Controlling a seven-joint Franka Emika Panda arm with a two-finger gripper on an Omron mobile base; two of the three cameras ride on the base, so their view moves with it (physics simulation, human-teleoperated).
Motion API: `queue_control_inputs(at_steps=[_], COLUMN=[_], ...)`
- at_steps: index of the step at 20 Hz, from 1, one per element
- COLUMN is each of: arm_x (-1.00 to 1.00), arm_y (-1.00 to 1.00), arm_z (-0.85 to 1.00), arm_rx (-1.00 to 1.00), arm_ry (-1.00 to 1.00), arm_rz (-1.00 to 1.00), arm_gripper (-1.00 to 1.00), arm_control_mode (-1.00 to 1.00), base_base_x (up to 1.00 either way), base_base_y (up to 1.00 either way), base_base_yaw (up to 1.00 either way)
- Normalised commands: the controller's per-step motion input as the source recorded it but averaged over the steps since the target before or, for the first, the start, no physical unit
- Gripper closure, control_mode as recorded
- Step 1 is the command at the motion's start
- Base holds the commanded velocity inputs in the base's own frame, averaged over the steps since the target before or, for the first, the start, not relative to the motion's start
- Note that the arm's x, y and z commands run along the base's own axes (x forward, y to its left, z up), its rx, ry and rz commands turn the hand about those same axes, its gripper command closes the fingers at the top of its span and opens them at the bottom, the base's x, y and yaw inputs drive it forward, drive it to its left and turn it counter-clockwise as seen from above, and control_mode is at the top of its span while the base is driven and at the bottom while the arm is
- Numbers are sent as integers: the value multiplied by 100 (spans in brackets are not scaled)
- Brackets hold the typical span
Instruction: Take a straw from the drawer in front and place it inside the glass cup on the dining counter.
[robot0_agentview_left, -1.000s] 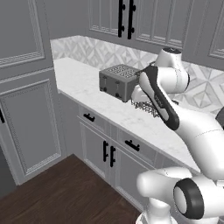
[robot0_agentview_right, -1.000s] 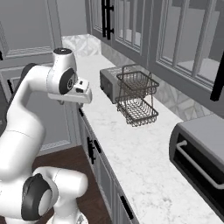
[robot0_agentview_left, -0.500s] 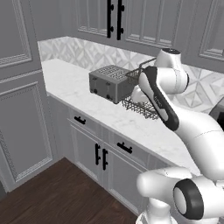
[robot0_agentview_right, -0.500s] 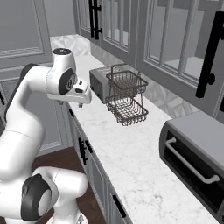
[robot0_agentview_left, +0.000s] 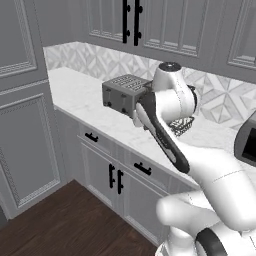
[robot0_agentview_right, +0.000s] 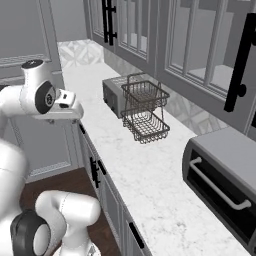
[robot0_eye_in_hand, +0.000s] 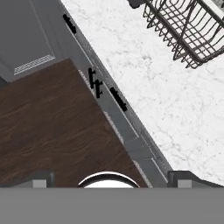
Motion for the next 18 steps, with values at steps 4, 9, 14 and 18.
queue_control_inputs(at_steps=[4, 9, 14, 18], arm_x=[0, 1, 24, 48], arm_y=[93, 61, 37, 9], arm_z=[-52, -67, -66, -68], arm_rx=[-32, -33, -29, -28], arm_ry=[0, 0, 0, 0], arm_rz=[-3, -4, -4, -5], arm_gripper=[-100, -100, -100, -100], arm_control_mode=[-100, -100, -100, -100], base_base_x=[0, 0, 0, 0], base_base_y=[0, 0, 0, 0], base_base_yaw=[0, 0, 0, 0])
